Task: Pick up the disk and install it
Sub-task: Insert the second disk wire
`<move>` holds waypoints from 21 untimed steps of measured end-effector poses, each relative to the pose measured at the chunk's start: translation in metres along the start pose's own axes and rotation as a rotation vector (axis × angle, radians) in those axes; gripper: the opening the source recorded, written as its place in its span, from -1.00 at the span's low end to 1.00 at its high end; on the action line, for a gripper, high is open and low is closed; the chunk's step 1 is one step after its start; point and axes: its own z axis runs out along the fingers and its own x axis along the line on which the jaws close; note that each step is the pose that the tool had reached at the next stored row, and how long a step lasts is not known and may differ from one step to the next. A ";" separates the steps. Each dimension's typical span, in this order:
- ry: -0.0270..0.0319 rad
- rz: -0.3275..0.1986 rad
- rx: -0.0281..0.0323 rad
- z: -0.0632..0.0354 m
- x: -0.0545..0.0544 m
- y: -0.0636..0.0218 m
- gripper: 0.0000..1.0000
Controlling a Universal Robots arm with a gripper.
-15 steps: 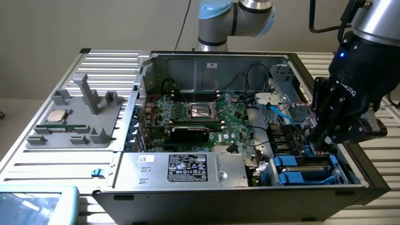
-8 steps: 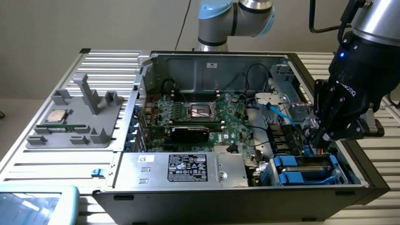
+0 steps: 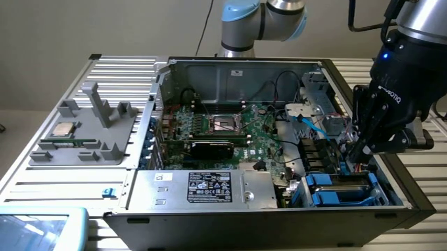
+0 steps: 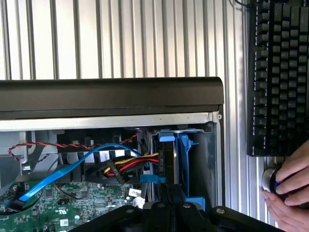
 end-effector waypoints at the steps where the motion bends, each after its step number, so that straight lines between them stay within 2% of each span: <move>1: 0.0015 0.001 0.0002 -0.0002 0.000 0.0000 -0.79; 3: 0.0070 0.025 0.0037 -0.0002 0.000 0.0000 -0.79; 8: 0.0104 0.102 0.0139 0.0001 0.000 0.0000 -0.79; 14: 0.0103 0.115 0.0157 0.0002 -0.001 0.0000 -0.79; 21: 0.0115 0.208 0.0276 0.0002 -0.001 0.0000 -0.79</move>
